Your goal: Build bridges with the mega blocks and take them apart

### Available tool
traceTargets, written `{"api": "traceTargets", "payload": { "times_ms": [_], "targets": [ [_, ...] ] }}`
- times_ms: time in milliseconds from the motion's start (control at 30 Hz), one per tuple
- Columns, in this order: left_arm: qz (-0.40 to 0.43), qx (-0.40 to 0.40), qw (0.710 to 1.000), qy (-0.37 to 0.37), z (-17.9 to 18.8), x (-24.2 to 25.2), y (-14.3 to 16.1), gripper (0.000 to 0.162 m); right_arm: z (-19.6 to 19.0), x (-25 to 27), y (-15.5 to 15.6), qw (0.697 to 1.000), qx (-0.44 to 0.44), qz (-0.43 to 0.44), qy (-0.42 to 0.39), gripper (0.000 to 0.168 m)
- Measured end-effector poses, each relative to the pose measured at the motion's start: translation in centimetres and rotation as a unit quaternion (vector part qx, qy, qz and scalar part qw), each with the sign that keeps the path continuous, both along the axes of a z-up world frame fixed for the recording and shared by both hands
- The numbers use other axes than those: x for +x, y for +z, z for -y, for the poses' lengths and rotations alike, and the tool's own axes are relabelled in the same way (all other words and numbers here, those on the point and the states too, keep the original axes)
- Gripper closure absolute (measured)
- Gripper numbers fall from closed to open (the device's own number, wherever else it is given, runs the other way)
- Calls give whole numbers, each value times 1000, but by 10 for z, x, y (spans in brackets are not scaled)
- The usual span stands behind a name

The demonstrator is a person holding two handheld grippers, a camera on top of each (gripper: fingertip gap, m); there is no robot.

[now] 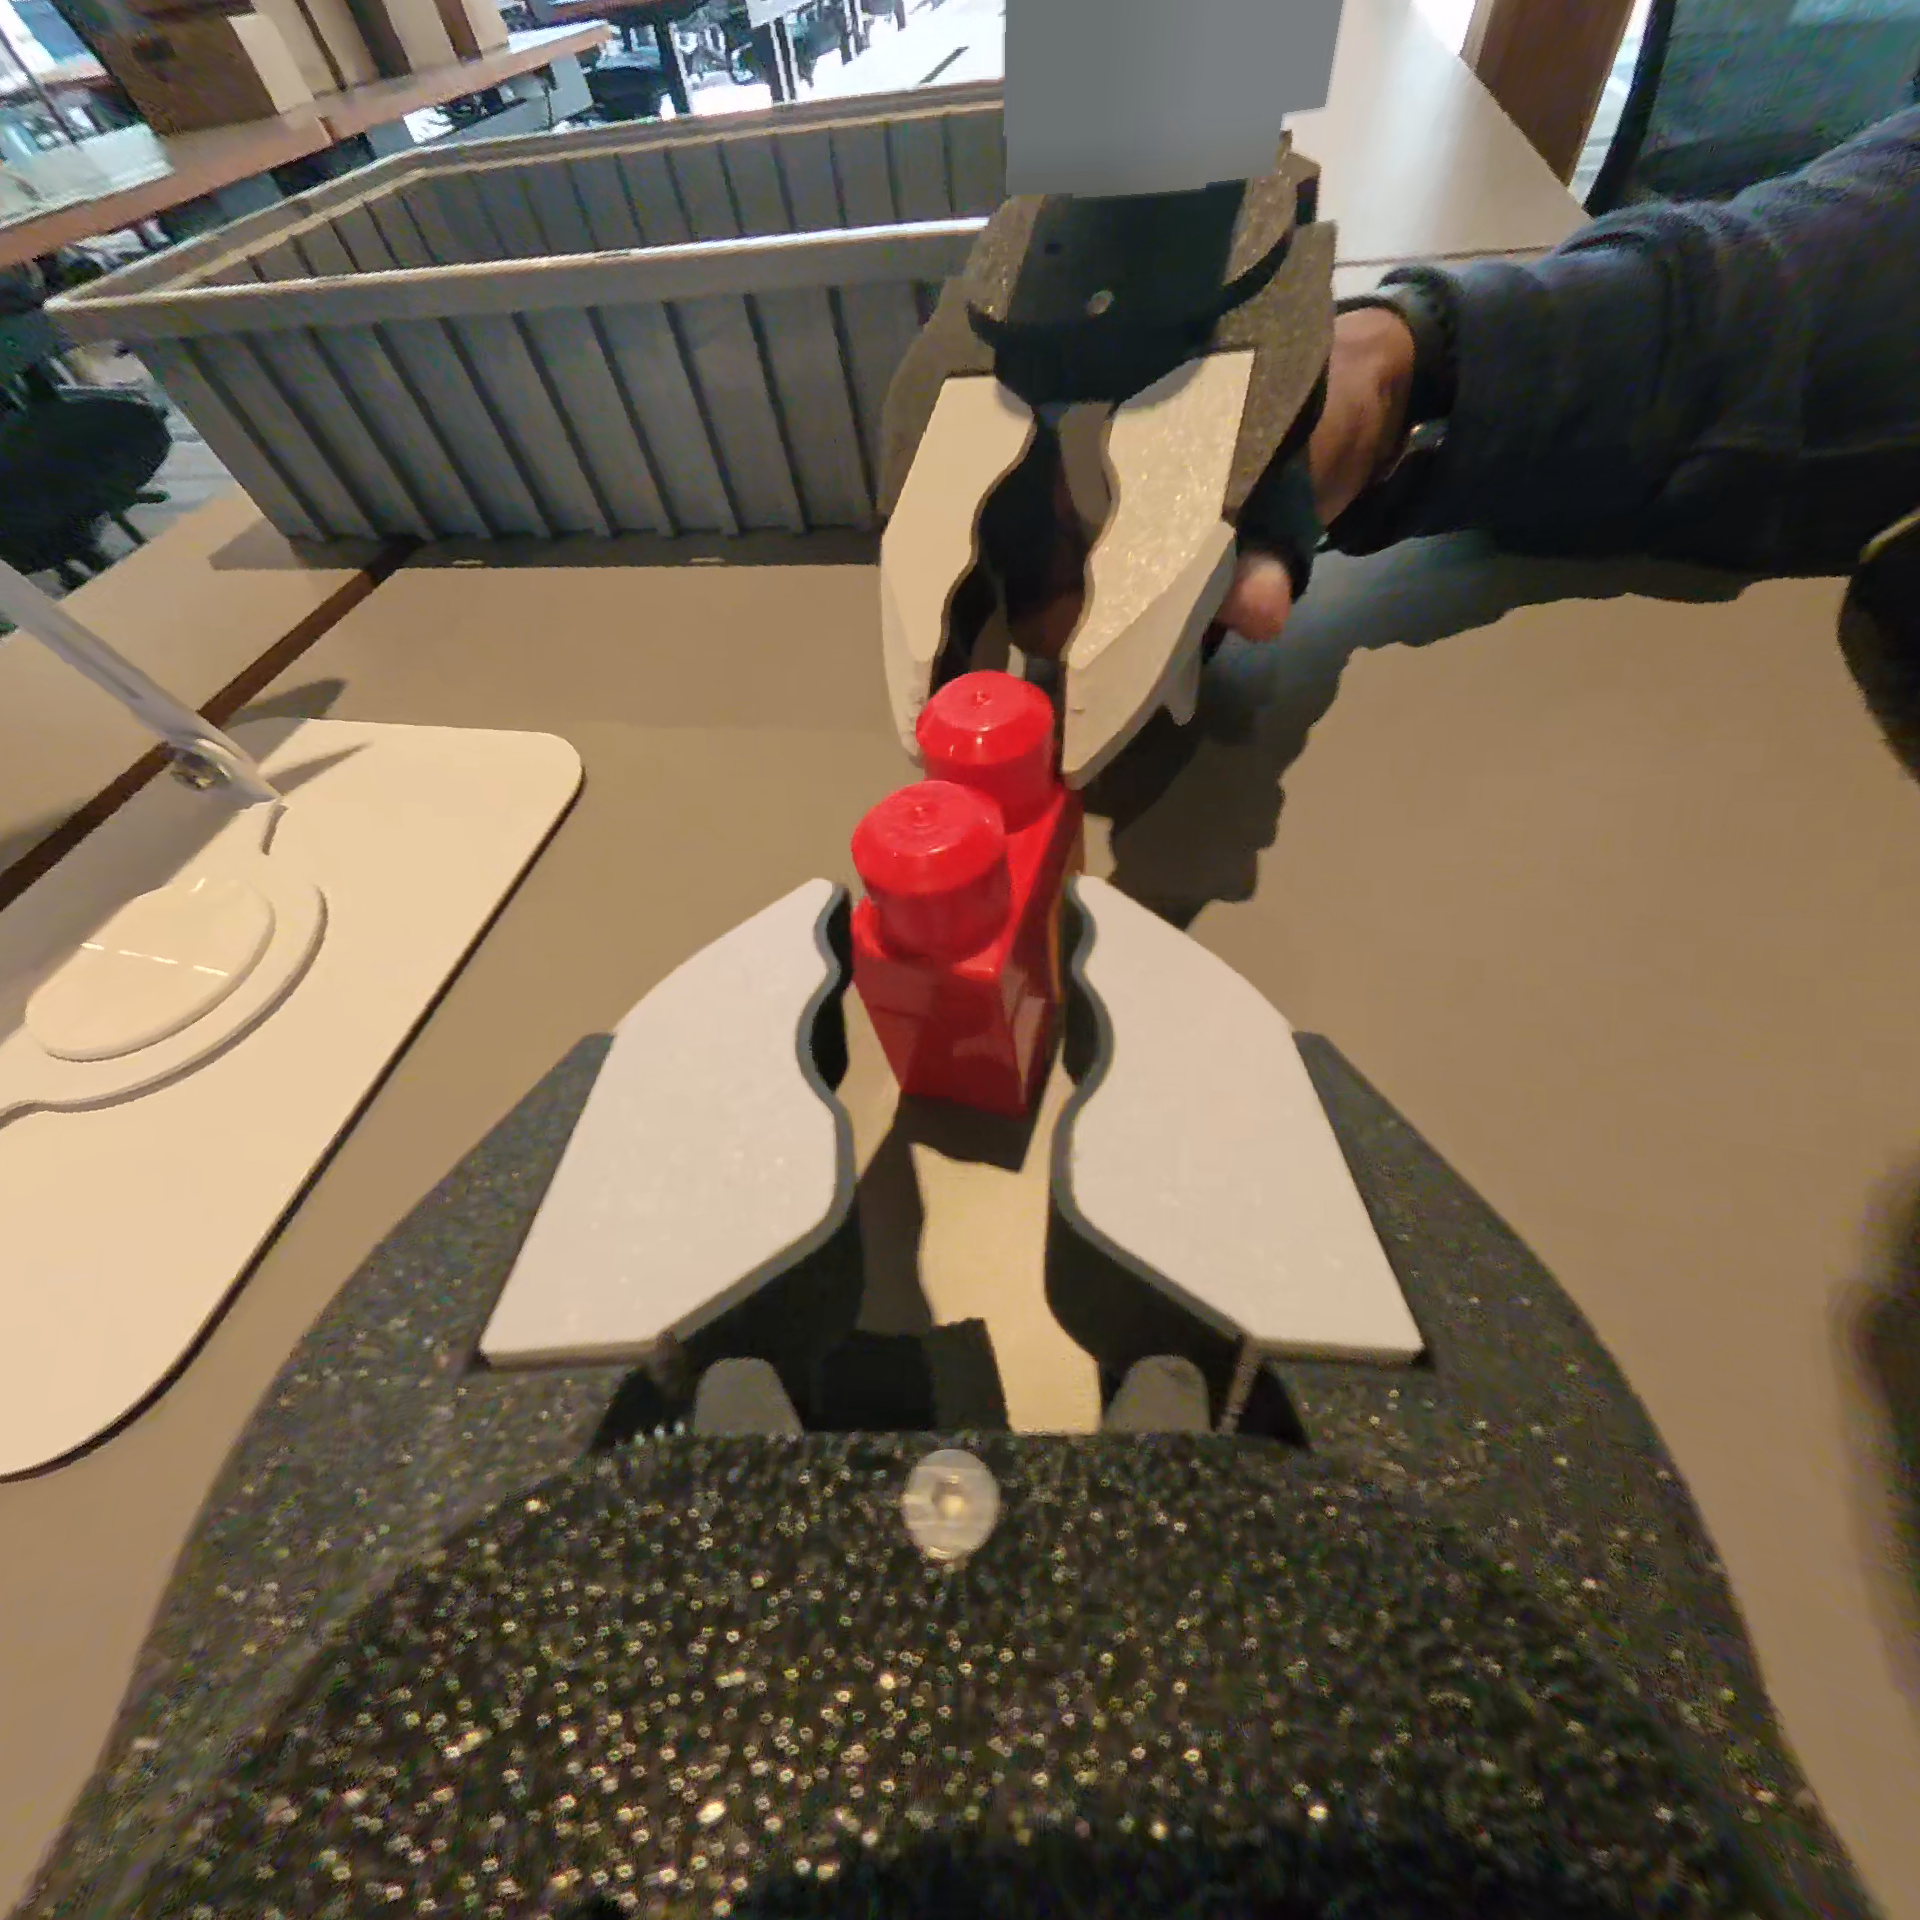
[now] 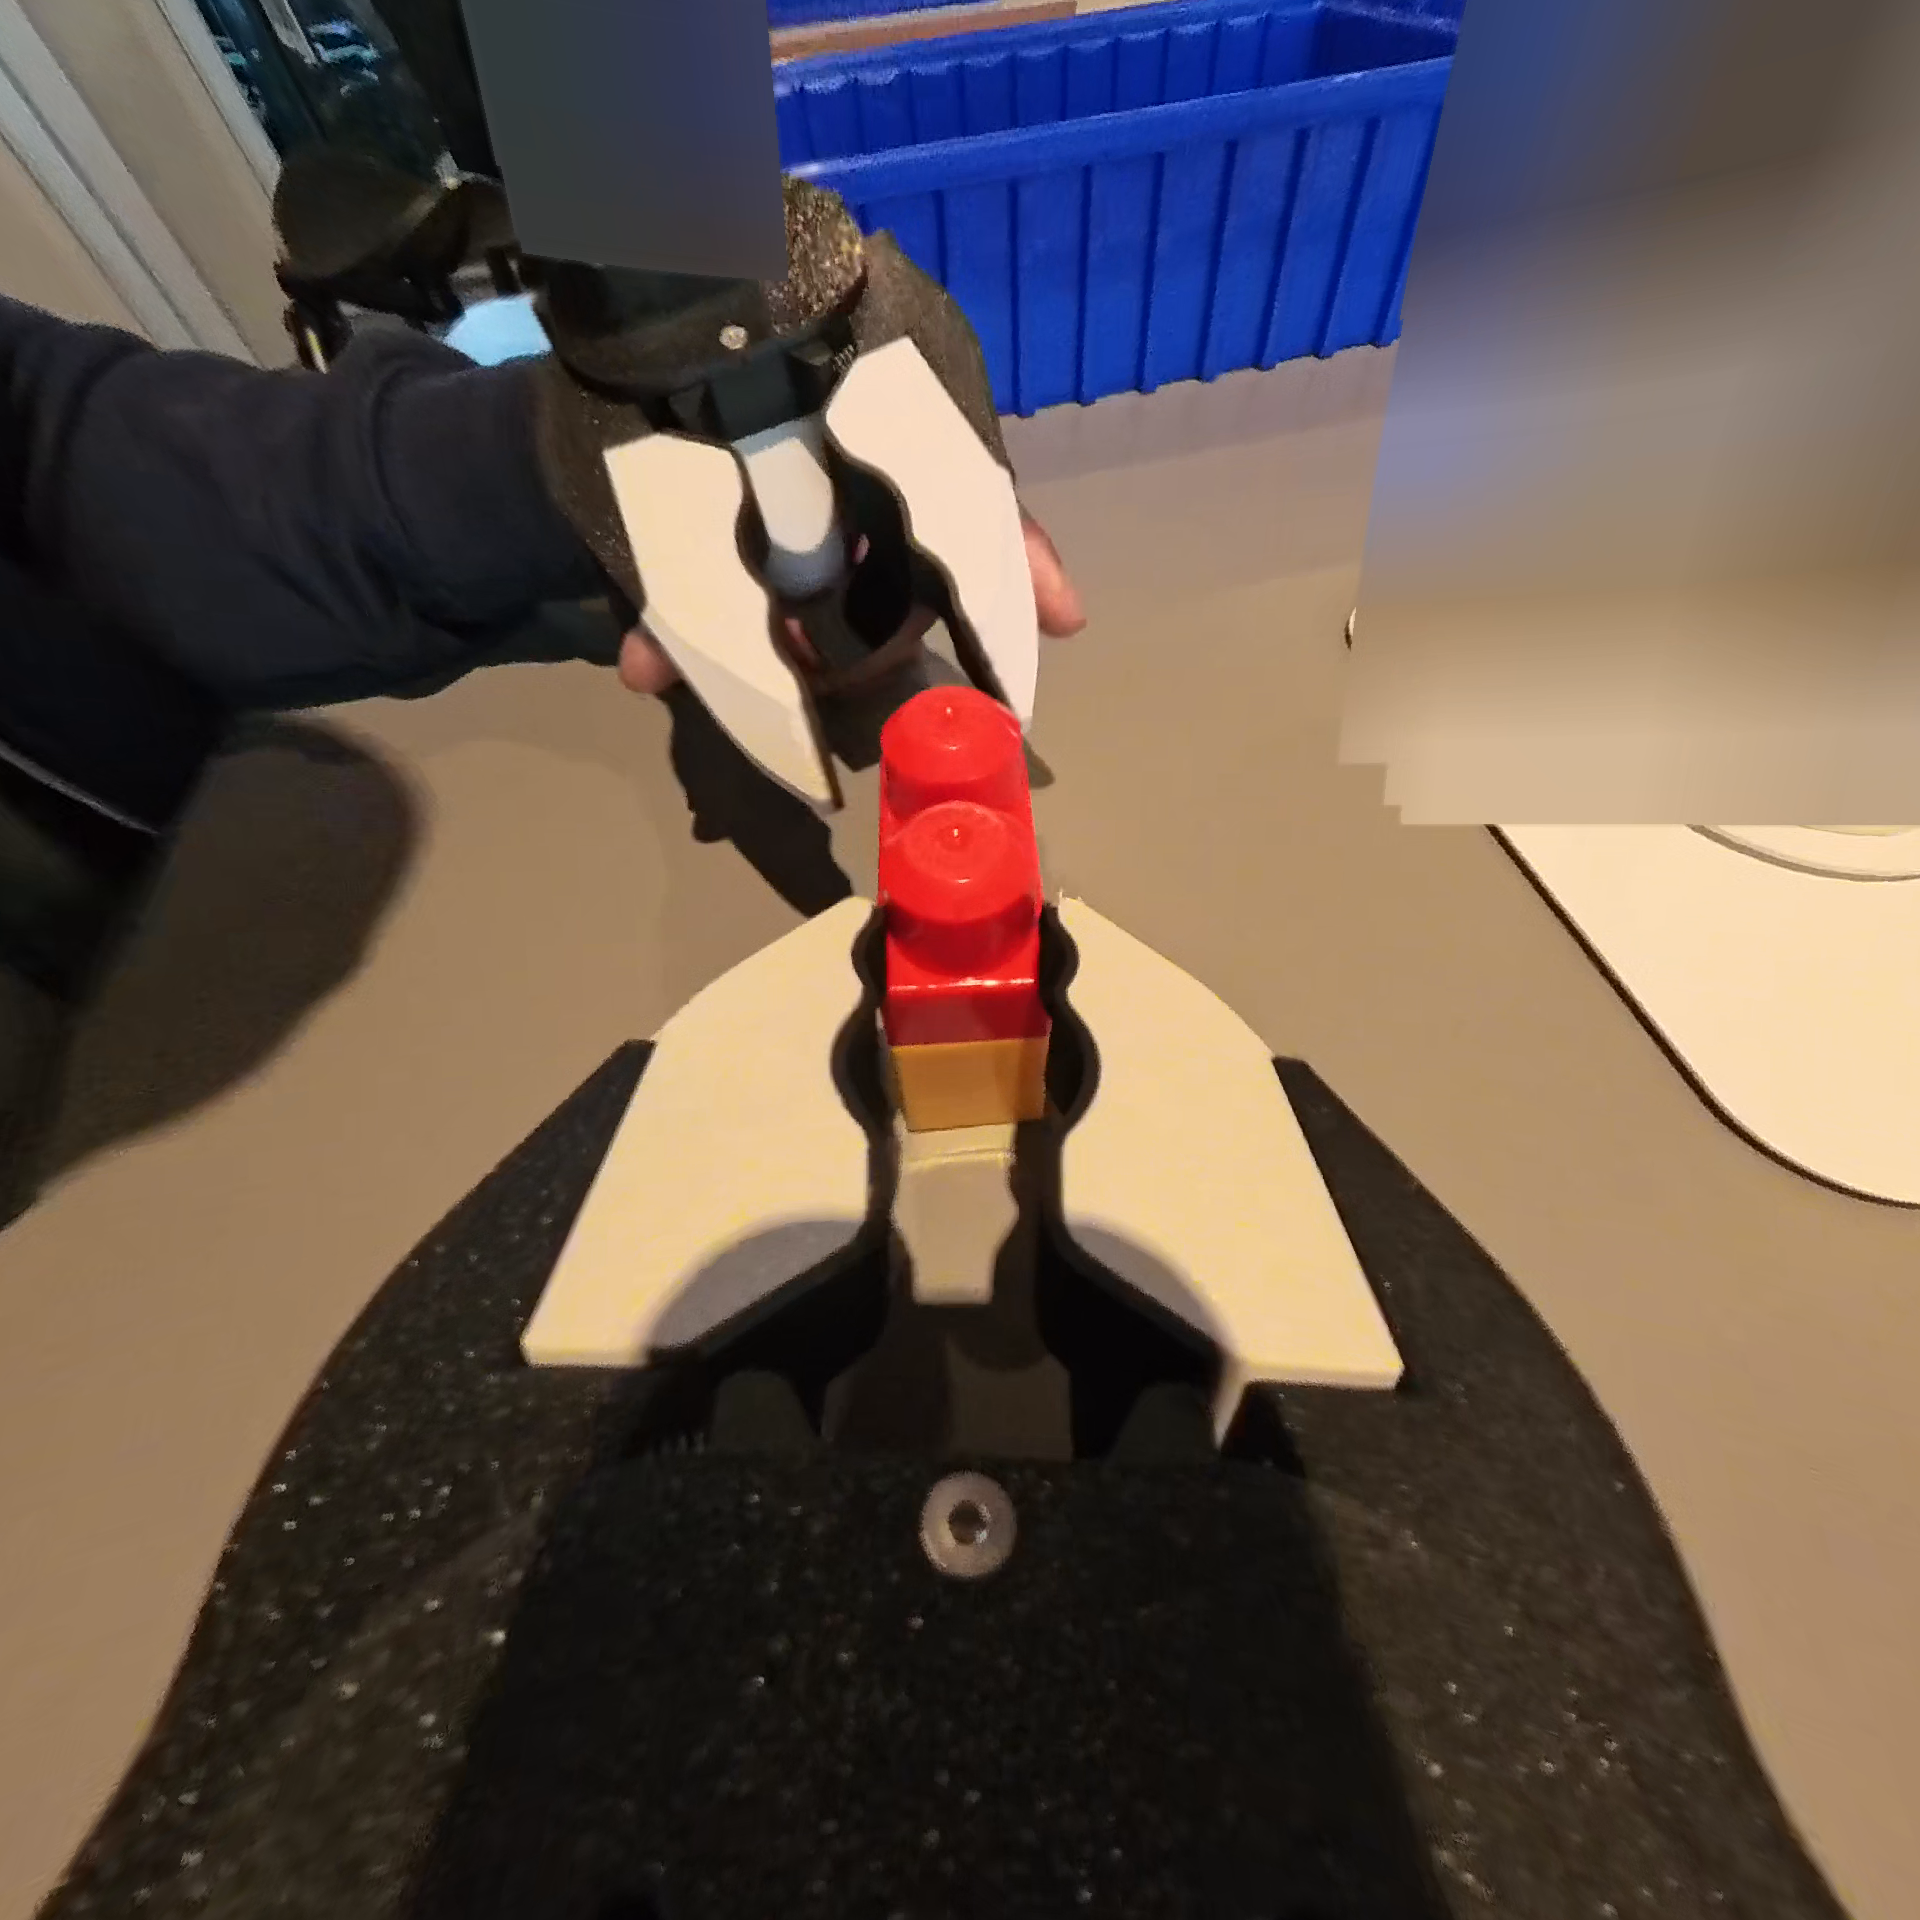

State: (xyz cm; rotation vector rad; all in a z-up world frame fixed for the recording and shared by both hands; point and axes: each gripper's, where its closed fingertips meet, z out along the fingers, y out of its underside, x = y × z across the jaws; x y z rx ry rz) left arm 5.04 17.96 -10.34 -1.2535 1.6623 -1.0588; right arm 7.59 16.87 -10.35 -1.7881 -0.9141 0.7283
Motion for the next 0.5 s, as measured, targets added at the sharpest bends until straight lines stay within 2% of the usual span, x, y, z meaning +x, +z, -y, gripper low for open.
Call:
{"api": "traceTargets", "payload": {
  "times_ms": [167, 300, 500],
  "targets": [
    [42, -37, 998, 4, -6, -5, 14, 114, -3, 9, 8, 999, -9, -47, -15, 125],
    [66, -58, 996, 25, -15, -7, 21, 116, -5, 13, 12, 998, 4, -60, -35, 121],
    [54, -41, 998, 6, -8, -6, 17, 122, -2, 11, 13, 998, 14, -57, -28, 120]
  ]
}}
